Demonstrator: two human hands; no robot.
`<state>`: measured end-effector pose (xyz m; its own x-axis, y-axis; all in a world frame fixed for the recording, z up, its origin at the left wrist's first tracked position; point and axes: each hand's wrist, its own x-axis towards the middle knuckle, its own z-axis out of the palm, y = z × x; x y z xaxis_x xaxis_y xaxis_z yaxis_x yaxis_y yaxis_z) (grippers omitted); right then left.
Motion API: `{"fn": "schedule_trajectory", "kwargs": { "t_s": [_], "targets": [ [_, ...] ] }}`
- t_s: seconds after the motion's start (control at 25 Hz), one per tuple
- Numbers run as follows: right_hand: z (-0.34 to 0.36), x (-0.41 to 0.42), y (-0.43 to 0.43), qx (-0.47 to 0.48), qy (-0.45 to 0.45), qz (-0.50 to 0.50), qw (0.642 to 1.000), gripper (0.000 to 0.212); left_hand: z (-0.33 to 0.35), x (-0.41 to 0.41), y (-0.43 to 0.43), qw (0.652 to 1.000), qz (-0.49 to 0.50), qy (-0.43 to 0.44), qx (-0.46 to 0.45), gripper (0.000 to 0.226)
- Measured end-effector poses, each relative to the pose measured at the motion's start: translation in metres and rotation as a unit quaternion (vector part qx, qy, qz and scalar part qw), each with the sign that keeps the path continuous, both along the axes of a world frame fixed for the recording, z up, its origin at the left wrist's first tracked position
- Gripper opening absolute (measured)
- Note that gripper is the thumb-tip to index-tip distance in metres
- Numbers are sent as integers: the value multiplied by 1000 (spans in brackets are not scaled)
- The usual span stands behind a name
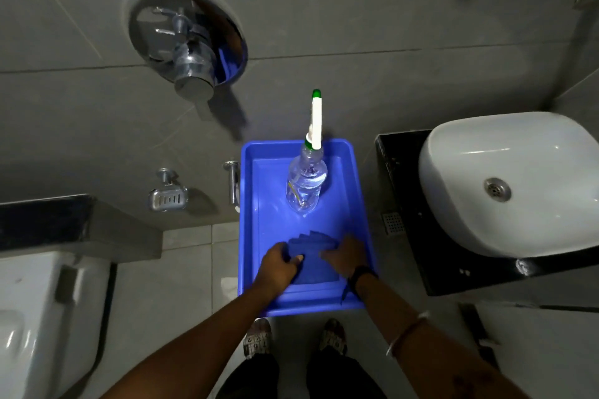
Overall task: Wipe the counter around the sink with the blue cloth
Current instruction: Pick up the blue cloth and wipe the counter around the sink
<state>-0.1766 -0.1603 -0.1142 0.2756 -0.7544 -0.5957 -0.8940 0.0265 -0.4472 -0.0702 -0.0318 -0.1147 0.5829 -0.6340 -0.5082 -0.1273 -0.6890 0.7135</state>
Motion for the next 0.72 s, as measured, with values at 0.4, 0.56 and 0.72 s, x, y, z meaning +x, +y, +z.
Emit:
{"fn": "schedule_trajectory", "kwargs": {
  "t_s": [0.4,0.56,0.72],
  "targets": [
    [-10,-21,-13,249,-113,-162,948,44,-8,-11,-17,923,244,292,58,32],
    [24,-46,-33,311,-163,-130,927,25,16,-29,-17,868,233,431,-81,26],
    [47,-77,-42,333,-202,-94,916,11,34,-52,-29,794,241,533,-166,26]
  ]
}}
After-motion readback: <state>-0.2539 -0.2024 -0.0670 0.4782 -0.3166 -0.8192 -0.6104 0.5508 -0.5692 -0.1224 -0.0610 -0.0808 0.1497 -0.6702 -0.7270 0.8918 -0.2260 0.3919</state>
